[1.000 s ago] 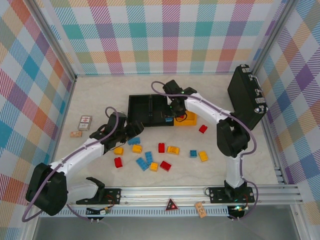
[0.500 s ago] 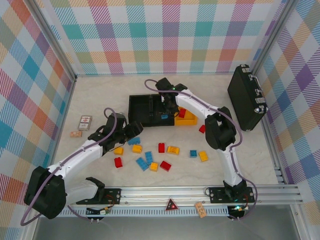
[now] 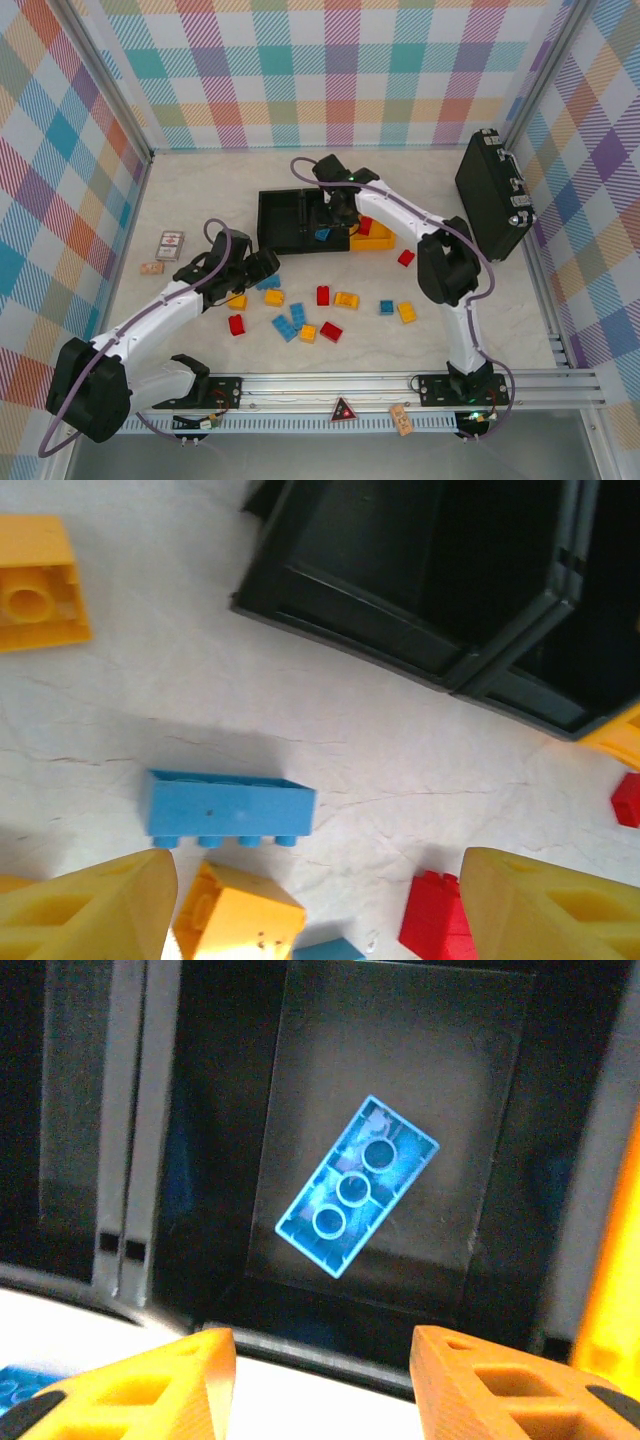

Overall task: Sort the legos into containers by color
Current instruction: Place the lego in the container, then pick up the lego from the middle-left of the table.

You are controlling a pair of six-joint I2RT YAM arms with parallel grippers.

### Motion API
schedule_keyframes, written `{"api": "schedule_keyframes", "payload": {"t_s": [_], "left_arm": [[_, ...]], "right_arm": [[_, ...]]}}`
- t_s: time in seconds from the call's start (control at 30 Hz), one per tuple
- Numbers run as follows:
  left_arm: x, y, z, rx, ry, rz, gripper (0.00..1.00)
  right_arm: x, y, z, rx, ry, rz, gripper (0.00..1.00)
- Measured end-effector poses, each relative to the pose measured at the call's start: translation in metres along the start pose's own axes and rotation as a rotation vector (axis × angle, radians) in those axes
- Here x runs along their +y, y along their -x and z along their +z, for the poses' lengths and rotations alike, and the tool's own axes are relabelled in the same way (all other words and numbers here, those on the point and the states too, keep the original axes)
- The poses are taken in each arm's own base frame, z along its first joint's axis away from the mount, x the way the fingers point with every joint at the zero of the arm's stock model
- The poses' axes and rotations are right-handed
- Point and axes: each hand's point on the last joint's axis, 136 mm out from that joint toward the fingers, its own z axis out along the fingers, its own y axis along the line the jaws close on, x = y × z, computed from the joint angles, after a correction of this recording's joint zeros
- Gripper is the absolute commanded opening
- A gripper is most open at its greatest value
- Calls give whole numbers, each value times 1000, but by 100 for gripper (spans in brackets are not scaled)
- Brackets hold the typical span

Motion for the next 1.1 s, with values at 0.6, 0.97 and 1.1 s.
{"api": "schedule_keyframes", "payload": {"t_s": [0.6,0.97,1.1], "left_arm": [[64,32,23,-37,446,3,68],[79,44,48,-53,566,38,64],[84,47,60,-51,599,49,59]], "right_arm": [[45,-81,-62,-29,402,-84,53],[61,-90,-60,-22,480,-106,53],[63,-90,-60,-23,485,-109,53]]}}
